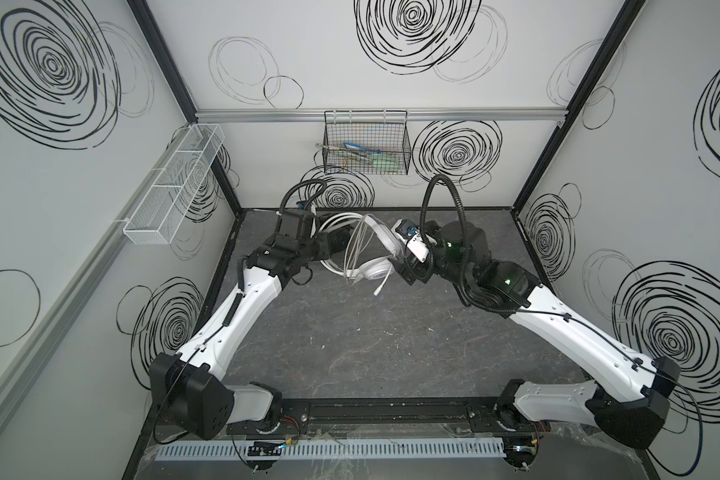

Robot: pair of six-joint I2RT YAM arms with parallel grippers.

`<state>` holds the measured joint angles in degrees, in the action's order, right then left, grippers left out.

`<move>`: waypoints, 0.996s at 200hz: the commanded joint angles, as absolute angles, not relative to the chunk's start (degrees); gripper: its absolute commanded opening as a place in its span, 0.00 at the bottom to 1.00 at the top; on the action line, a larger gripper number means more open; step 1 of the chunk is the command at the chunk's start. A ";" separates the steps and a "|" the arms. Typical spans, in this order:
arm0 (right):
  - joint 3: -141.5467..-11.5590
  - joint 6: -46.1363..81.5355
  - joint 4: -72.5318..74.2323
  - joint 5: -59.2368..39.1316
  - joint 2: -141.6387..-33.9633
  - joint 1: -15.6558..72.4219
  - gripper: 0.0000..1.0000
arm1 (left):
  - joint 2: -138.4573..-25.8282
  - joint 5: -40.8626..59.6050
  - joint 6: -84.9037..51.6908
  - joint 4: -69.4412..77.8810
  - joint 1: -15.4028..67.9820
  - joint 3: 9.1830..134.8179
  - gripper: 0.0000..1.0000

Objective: Wrap the headphones

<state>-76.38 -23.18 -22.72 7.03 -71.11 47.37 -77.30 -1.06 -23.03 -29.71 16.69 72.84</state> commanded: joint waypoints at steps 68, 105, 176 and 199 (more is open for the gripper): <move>-73.95 -18.39 -19.26 4.08 -67.75 43.13 0.97 | -75.29 3.51 -27.50 -23.71 14.50 72.29 0.00; -69.51 -6.85 -16.38 -4.76 -63.55 31.16 0.97 | -75.10 3.90 -27.94 -23.51 14.33 72.18 0.00; -61.51 2.42 -12.79 -12.71 -60.34 21.17 0.99 | -74.36 3.41 -28.13 -23.63 14.25 71.46 0.00; -59.71 1.98 -12.41 -17.44 -59.01 21.30 0.99 | -74.84 3.91 -28.88 -23.22 14.14 71.72 0.00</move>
<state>-61.47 0.36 -15.27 -10.98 -60.97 21.26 -76.93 2.13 -26.26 -29.06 14.83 71.24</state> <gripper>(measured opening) 0.989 0.068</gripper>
